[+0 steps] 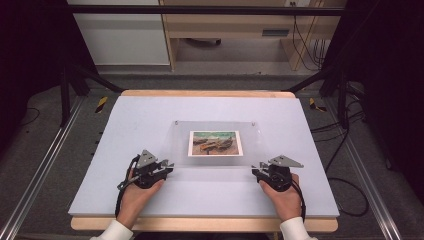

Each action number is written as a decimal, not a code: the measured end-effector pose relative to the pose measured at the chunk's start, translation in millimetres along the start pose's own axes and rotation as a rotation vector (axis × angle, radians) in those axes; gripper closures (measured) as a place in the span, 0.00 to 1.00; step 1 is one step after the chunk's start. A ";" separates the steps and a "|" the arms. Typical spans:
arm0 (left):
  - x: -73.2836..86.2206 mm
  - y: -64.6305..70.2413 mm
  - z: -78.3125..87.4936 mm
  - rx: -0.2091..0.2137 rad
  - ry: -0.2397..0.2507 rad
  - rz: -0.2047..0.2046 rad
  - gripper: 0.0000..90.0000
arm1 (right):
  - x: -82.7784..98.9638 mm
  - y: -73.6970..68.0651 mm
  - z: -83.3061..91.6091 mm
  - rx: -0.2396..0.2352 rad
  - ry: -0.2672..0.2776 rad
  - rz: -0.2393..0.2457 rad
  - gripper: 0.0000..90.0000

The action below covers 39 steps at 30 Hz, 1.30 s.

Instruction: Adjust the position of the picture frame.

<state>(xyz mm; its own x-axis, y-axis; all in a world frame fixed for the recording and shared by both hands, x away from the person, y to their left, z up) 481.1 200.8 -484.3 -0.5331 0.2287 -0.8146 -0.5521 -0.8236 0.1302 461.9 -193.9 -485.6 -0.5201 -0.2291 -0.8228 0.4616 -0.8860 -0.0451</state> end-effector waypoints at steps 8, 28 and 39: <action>-3.9 1.5 19.3 0.013 0.029 0.010 0.35 | 4.0 3.6 22.6 0.059 -0.001 0.030 0.34; -20.7 1.3 37.3 0.126 0.126 -0.005 0.05 | -8.3 5.6 46.2 0.108 0.142 0.058 0.08; -50.4 4.2 34.8 0.034 0.105 -0.120 0.06 | -38.9 -2.6 34.1 0.106 0.118 0.131 0.14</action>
Point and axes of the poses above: each handheld gripper's, and its own axes: z roughly backward along the jaws, x roughly out of its underside, y roughly to its right, the point moved 2 cm from there along -z, roughly forward along the jaws, and after that the axes turned 5 degrees about z, right-handed, at the moved point
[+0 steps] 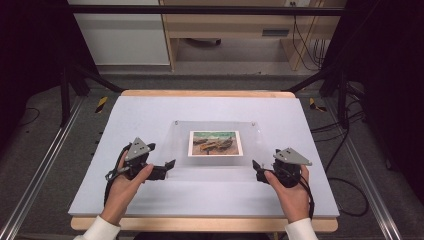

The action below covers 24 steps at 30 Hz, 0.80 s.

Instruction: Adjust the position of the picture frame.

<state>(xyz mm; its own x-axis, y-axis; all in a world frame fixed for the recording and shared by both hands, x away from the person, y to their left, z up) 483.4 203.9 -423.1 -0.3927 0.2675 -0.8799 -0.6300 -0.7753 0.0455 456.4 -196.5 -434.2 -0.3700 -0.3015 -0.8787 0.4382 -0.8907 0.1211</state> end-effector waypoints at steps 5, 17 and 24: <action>-15.9 -4.9 -7.7 -0.007 -0.038 -0.009 0.05 | -15.4 1.7 -8.4 0.025 -0.058 0.063 0.18; -25.2 -17.1 -28.2 -0.010 -0.103 -0.014 0.07 | -39.9 13.9 -30.2 -0.006 -0.062 0.079 0.20; -18.6 -23.9 -34.3 0.050 -0.130 0.049 0.08 | -40.7 23.7 -42.0 -0.103 -0.088 -0.018 0.28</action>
Point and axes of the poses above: each handheld gripper's, and its own axes: z roughly backward along the jaws, x roughly out of its underside, y roughly to its right, the point moved 2 cm from there along -z, roughly forward along the jaws, and after that the axes turned 5 degrees about z, right-handed, at the moved point
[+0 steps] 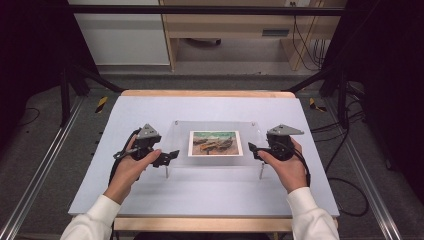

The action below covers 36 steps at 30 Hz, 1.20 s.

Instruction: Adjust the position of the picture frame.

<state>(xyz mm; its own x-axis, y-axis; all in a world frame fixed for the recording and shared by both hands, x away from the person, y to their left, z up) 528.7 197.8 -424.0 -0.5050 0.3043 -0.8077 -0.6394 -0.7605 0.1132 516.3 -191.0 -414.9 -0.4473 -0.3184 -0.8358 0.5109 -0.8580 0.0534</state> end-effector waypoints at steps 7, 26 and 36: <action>9.0 -7.5 -4.5 0.016 -0.016 0.093 0.07 | 7.9 3.5 -6.9 -0.058 -0.013 -0.066 0.31; 27.7 -7.1 -15.8 0.022 -0.029 0.153 0.10 | 34.0 7.1 -11.7 -0.131 -0.089 -0.135 0.20; 30.1 -5.5 -19.3 0.041 -0.009 0.209 0.17 | 39.9 6.1 -14.9 -0.151 -0.094 -0.179 0.21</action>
Point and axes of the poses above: each handheld gripper's, and its own axes: z roughly backward along the jaws, x roughly out of its underside, y roughly to its right, the point moved 2 cm from there along -z, roughly forward along the jaws, and after that the axes turned 5 degrees about z, right-handed, at the moved point
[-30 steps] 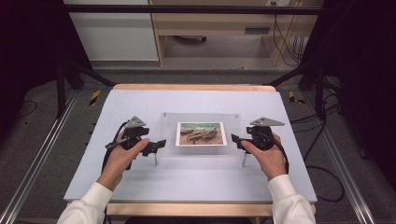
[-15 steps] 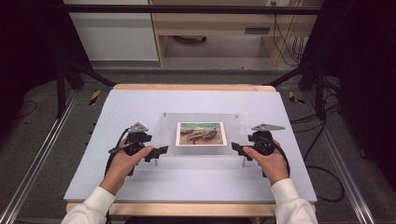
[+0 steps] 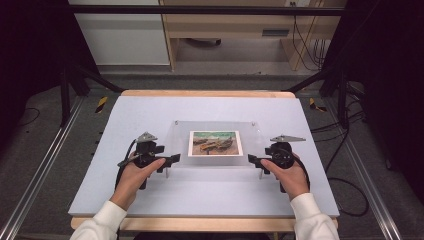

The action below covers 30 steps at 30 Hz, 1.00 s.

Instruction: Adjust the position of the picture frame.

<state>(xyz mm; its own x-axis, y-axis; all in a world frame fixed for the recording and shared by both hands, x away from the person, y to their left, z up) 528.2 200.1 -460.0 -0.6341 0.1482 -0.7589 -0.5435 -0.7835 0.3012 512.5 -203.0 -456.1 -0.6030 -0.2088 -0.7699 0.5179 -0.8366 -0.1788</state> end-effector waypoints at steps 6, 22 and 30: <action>1.3 0.1 -0.6 0.018 -0.004 0.024 0.18 | 1.3 -0.8 0.5 -0.023 -0.006 -0.021 0.20; 3.5 -3.1 -3.6 0.047 -0.017 0.080 0.14 | 5.8 0.5 1.2 -0.053 -0.003 -0.072 0.18; 4.2 -5.2 -5.3 0.065 -0.033 0.109 0.12 | 6.5 2.6 -0.3 -0.074 -0.007 -0.099 0.17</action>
<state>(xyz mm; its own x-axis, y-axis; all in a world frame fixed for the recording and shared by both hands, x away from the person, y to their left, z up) 531.3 201.6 -467.8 -0.7085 0.0844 -0.7007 -0.5042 -0.7552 0.4188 510.2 -206.4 -461.8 -0.6575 -0.1301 -0.7422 0.4988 -0.8134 -0.2992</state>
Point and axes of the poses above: each handheld gripper's, and its own axes: z roughly backward along the jaws, x roughly out of its underside, y roughly to its right, the point moved 2 cm from there along -z, roughly forward along the jaws, and after that the axes turned 5 degrees about z, right-handed, at the moved point
